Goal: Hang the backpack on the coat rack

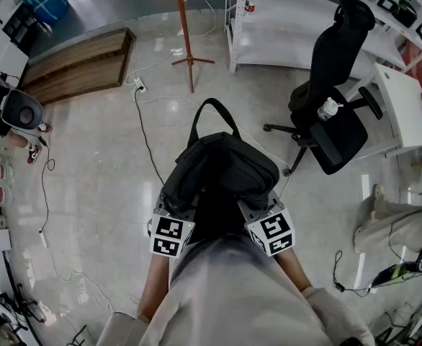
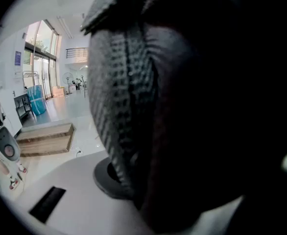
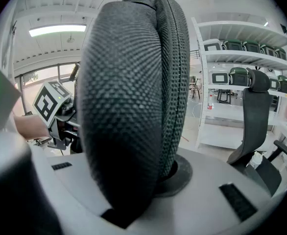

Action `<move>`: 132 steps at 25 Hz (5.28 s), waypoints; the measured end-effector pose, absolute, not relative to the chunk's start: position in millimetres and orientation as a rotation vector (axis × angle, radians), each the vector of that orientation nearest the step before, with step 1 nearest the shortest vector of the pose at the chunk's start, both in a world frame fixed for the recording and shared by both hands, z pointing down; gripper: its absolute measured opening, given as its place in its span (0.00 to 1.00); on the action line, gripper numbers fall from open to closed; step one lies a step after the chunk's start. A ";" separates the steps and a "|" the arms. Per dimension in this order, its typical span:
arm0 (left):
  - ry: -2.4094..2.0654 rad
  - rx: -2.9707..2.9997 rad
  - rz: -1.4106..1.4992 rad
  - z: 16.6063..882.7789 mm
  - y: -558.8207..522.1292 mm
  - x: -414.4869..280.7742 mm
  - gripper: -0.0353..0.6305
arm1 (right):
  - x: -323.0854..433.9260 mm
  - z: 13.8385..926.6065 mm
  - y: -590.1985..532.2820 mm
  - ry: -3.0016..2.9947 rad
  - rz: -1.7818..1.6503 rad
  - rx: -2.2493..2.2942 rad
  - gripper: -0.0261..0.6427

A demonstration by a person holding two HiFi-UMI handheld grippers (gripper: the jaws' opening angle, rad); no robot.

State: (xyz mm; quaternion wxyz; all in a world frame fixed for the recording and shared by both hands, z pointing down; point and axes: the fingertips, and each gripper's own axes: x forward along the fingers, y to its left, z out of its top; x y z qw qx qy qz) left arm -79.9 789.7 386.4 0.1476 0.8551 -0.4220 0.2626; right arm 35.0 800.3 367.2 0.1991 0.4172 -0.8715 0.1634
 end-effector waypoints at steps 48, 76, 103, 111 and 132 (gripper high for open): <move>-1.306 2.515 0.646 371.0 509.4 -58.5 0.25 | 61.3 351.1 522.7 -2.464 0.347 1.089 0.18; -1.294 2.548 0.599 345.7 293.5 -204.1 0.25 | -86.3 324.6 309.6 -2.438 0.299 1.114 0.19; -1.204 2.575 0.676 352.8 190.6 -224.8 0.25 | -108.1 335.9 211.7 -2.415 0.379 1.165 0.19; -1.195 2.553 0.674 357.4 142.7 -209.0 0.25 | -92.3 339.1 162.1 -2.409 0.389 1.144 0.19; -1.211 2.415 0.748 397.1 28.3 -135.7 0.25 | -17.2 381.7 36.6 -2.426 0.503 0.995 0.19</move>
